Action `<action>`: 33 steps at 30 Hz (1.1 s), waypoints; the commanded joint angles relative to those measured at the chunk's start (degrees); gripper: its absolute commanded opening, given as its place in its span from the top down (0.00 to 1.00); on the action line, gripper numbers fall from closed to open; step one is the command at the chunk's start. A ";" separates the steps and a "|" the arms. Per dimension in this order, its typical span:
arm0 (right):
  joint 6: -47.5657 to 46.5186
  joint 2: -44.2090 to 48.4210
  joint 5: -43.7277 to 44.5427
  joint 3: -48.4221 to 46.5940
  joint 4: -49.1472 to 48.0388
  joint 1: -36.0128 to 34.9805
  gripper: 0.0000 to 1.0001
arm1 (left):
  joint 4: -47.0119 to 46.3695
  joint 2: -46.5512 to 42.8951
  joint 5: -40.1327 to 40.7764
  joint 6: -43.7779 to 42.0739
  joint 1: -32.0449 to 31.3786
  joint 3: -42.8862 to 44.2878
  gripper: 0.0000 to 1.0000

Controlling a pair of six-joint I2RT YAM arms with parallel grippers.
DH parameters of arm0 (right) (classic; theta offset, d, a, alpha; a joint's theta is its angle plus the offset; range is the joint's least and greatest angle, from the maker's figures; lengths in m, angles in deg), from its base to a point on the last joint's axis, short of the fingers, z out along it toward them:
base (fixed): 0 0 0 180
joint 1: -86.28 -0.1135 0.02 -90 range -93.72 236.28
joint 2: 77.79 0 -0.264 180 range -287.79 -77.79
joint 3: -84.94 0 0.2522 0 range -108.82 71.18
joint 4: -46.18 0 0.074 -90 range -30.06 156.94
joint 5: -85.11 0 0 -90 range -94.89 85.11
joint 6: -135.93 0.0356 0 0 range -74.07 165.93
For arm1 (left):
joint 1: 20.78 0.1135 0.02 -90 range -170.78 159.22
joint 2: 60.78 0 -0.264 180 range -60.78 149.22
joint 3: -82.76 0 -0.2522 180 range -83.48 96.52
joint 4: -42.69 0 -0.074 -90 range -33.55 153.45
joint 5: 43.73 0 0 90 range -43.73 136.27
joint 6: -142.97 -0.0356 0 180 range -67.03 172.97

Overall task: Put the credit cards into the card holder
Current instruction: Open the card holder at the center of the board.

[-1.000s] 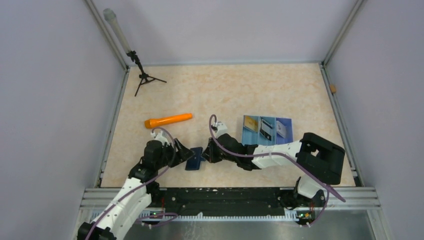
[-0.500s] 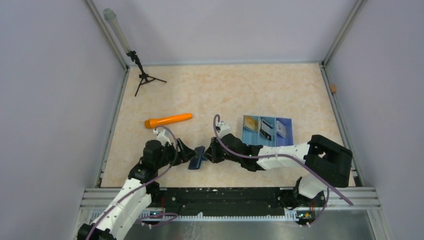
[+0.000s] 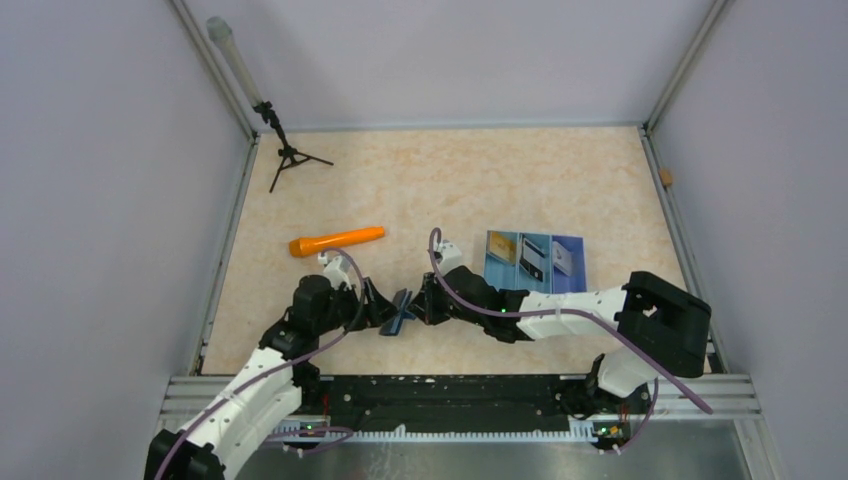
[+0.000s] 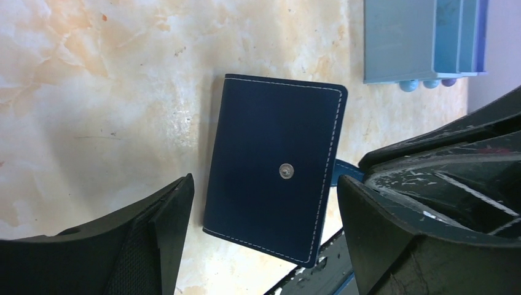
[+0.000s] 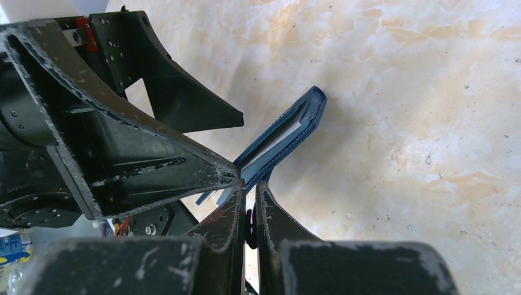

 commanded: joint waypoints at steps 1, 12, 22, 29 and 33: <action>-0.89 2.57 1.25 -0.63 -0.94 -0.52 1.00 | 0.84 1.55 3.47 -3.19 -1.71 3.39 0.12; -0.95 3.60 1.93 -0.69 -0.36 -0.58 1.00 | 5.60 3.77 12.96 -5.65 -7.26 6.92 0.16; -0.96 4.13 2.36 -0.54 0.32 -0.52 1.00 | 6.14 6.20 18.01 -5.86 -11.16 8.61 0.25; -0.55 4.83 3.90 0.31 1.87 -0.52 1.00 | 5.83 5.23 18.96 -4.83 -11.26 8.42 0.36; -0.07 4.92 4.99 0.73 3.29 -0.53 1.00 | 5.75 4.41 19.45 -4.26 -11.27 7.88 0.39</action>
